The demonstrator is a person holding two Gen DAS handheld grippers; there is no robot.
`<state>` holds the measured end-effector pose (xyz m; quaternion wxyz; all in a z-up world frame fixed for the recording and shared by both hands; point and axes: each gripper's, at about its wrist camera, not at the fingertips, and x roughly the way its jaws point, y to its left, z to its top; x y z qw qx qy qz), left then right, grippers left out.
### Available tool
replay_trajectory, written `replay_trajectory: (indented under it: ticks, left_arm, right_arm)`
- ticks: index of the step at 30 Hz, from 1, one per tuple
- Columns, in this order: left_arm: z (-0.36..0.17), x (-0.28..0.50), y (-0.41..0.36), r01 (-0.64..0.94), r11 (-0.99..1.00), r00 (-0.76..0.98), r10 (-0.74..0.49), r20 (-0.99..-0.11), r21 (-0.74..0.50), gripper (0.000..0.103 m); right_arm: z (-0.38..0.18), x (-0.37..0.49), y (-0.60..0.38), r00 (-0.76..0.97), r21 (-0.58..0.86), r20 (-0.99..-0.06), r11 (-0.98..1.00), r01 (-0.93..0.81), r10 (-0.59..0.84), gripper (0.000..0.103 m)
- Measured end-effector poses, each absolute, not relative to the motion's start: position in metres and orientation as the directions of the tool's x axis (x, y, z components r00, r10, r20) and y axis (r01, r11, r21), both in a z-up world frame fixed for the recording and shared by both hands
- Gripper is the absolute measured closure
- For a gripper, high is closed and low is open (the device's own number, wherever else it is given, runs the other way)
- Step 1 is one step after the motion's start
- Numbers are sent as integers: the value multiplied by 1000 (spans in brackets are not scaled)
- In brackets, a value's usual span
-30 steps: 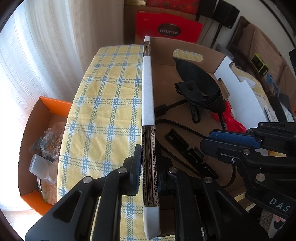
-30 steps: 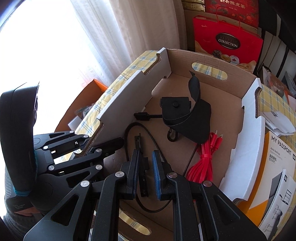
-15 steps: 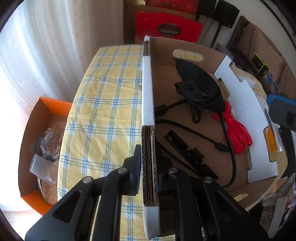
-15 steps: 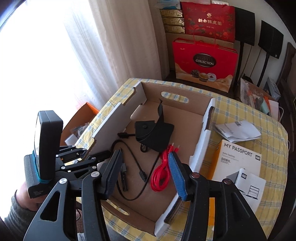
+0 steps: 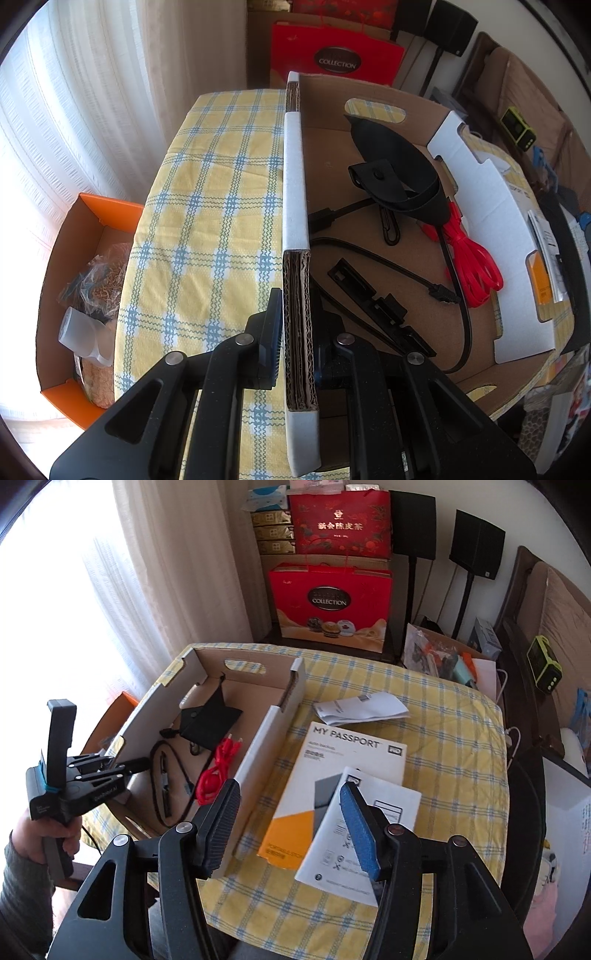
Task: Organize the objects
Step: 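Move the right tool back to the second black clip on the manual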
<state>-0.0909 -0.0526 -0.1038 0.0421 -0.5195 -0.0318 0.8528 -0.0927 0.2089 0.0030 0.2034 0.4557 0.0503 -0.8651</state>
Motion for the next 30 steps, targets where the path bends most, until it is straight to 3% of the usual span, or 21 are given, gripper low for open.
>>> replay_trajectory:
  ticks: [4,8,18,30]
  left_arm:
    - [-104,-91,-52,-38,-994,-457,104,-883,-98,91]
    - [-104,-91,-52,-39,-995,-456,104,-884,-96,91]
    - [-104,-91,-53,-40,-994,-454,106,-884,-99,91]
    - [-104,-92,-54,-37,-994,-454,109,-884,-103,91]
  right_arm:
    - [-6,-90,232,-495,101,-821,-925,366,-285,45]
    - [-15,-89,250,-490,105,-829,-936,336,-269,58]
    - [-30,-77,285,-474,87,-852,-953,292,-223,59]
    - [-47,-75,288,-432,140,-863,-945,296,-263,59]
